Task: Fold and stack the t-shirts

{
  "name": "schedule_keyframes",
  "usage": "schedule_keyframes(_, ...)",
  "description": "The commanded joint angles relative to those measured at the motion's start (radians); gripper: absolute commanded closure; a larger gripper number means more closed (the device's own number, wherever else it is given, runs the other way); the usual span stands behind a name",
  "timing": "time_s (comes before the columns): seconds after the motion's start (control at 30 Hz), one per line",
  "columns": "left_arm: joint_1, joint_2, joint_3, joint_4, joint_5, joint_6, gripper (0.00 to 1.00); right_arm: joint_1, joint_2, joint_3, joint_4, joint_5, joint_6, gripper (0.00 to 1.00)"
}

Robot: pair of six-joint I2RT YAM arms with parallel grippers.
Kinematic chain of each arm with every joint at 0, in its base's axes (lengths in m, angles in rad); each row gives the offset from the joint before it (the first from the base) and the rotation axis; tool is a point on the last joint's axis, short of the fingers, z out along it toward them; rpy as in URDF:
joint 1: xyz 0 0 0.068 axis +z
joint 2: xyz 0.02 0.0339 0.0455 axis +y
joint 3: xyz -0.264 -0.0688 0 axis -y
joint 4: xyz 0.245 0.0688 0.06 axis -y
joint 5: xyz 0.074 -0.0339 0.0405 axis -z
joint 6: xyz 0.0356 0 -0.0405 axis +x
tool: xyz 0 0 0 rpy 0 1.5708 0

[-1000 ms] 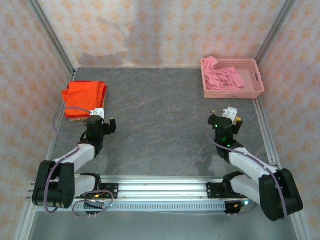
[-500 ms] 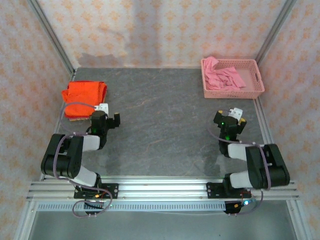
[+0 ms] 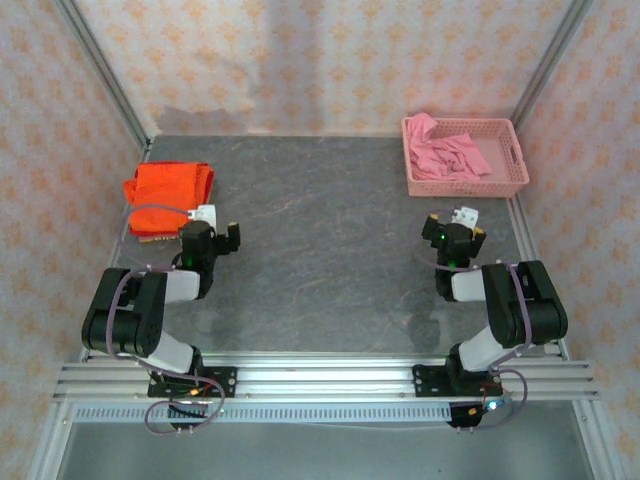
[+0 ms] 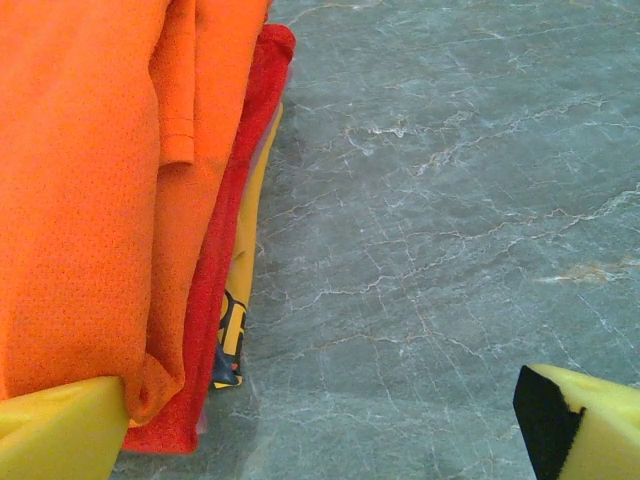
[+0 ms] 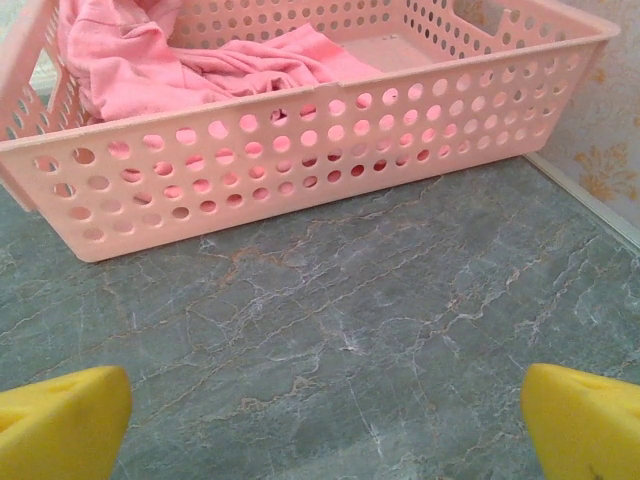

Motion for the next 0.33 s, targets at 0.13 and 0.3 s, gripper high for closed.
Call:
schedule_keyframes(0.13, -0.006, -0.007, 0.017, 0.038, -0.018, -0.008, 0.00, -0.008, 0.003, 0.013, 0.009, -0.010, 0.010, 0.01)
schedule_keyframes(0.3, -0.006, -0.007, 0.017, 0.038, -0.018, -0.007, 0.00, -0.007, 0.001, 0.002, 0.027, -0.009, 0.008, 0.01)
